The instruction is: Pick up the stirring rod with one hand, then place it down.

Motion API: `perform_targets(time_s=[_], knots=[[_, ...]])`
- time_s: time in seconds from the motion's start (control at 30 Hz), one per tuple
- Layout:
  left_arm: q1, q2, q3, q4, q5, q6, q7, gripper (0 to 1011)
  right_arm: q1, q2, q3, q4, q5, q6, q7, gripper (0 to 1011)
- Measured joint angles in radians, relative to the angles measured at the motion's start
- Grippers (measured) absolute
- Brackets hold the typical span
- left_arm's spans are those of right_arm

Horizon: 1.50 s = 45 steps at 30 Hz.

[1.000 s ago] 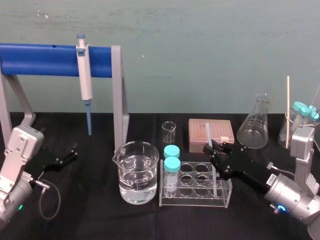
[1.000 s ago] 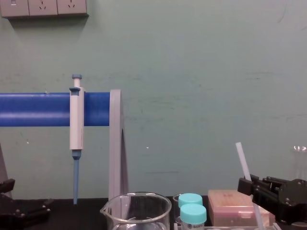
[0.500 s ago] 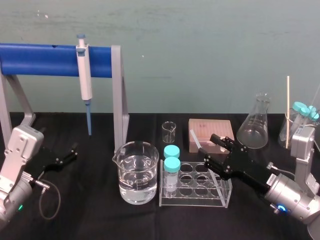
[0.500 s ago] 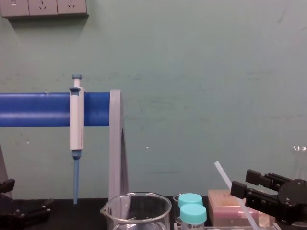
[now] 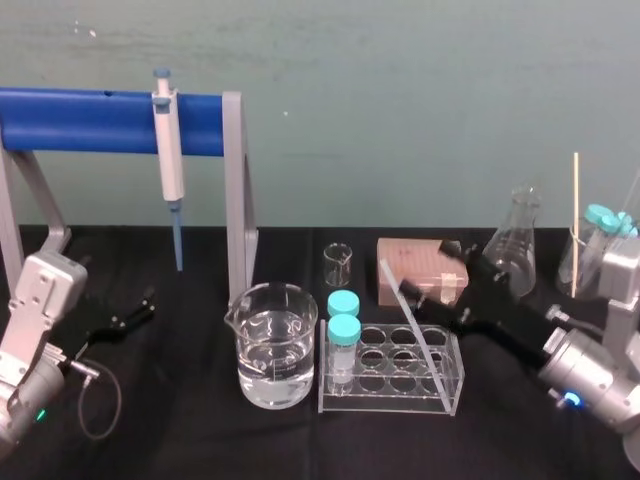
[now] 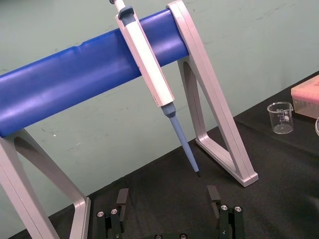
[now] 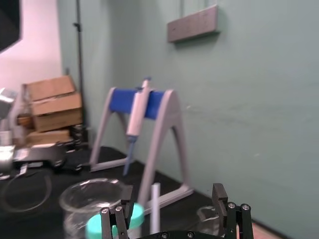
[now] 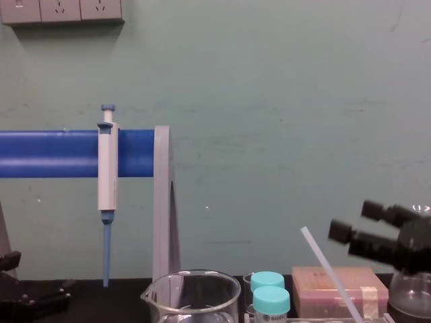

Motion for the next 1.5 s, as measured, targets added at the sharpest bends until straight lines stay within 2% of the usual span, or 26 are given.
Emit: perform_targets(time_s=[0.17,0.2,0.23,0.33,0.43,0.7,0.87,1.5], knots=[[0.0,0.0,0.0,0.0,0.0,0.0,0.0,1000,-0.039,0.013,0.04,-0.078,-0.056,0.053,-0.146,1000],[0.0,0.0,0.0,0.0,0.0,0.0,0.0,1000,-0.055,0.015,0.055,-0.098,-0.082,0.086,-0.21,1000],[0.0,0.0,0.0,0.0,0.0,0.0,0.0,1000,-0.055,0.015,0.055,-0.098,-0.082,0.086,-0.21,1000],[0.0,0.0,0.0,0.0,0.0,0.0,0.0,1000,-0.091,0.01,0.091,-0.129,-0.133,0.16,-0.345,1000],[0.0,0.0,0.0,0.0,0.0,0.0,0.0,1000,-0.109,0.003,0.108,-0.135,-0.153,0.199,-0.401,1000],[0.0,0.0,0.0,0.0,0.0,0.0,0.0,1000,-0.13,-0.012,0.123,-0.13,-0.173,0.246,-0.425,1000],[0.0,0.0,0.0,0.0,0.0,0.0,0.0,1000,-0.133,-0.017,0.125,-0.128,-0.187,0.257,-0.422,1000],[0.0,0.0,0.0,0.0,0.0,0.0,0.0,1000,-0.133,-0.016,0.125,-0.128,-0.184,0.255,-0.422,1000]])
